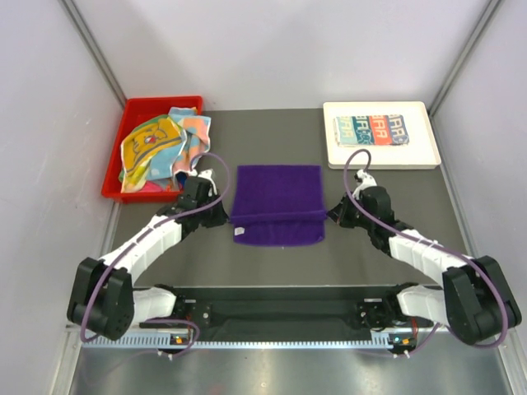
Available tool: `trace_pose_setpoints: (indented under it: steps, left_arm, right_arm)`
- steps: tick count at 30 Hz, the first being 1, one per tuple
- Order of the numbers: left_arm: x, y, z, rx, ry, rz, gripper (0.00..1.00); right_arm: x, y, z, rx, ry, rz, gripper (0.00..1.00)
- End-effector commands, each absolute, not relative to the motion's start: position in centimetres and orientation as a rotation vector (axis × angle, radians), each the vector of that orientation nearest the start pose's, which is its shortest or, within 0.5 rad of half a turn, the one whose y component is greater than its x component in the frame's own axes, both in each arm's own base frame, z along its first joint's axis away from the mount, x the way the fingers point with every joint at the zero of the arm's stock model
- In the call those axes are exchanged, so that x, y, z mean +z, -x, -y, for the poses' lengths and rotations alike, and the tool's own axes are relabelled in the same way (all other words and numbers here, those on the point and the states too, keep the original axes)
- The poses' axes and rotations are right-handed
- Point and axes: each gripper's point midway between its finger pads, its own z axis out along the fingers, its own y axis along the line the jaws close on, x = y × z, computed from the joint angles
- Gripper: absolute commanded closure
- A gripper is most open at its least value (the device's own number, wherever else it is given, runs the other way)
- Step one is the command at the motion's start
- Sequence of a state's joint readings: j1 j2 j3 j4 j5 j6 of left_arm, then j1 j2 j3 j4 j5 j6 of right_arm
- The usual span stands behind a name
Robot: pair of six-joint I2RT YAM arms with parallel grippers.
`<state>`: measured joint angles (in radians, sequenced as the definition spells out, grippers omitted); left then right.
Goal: Fold and stack the towels
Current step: Fold the towel
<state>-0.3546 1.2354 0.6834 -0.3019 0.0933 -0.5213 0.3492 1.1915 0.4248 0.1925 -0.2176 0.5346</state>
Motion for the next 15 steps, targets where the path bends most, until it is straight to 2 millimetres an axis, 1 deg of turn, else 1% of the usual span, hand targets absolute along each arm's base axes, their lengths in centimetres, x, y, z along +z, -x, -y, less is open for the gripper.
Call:
trace_pose_setpoints:
  steps: [1,5,8,15]
  left_arm:
    - [10.6,-28.7,14.0,-0.490,0.150,-2.402,1.00]
    - [10.9,-28.6,14.0,-0.495,0.150,-2.396,1.00]
    - [10.6,-28.3,13.9,-0.494,0.154,-2.402,1.00]
    - [8.0,-27.4,14.0,-0.503,0.166,-2.449,1.00]
  right_arm:
    - [10.6,-29.8,-16.7,0.721,-0.053,-2.130,1.00]
    - [10.8,-29.7,-16.6,0.720,-0.057,-2.125,1.00]
    - [10.4,-29.4,-16.5,0.724,-0.063,-2.126,1.00]
    - [8.2,-28.7,-16.6,0.734,-0.076,-2.164,1.00]
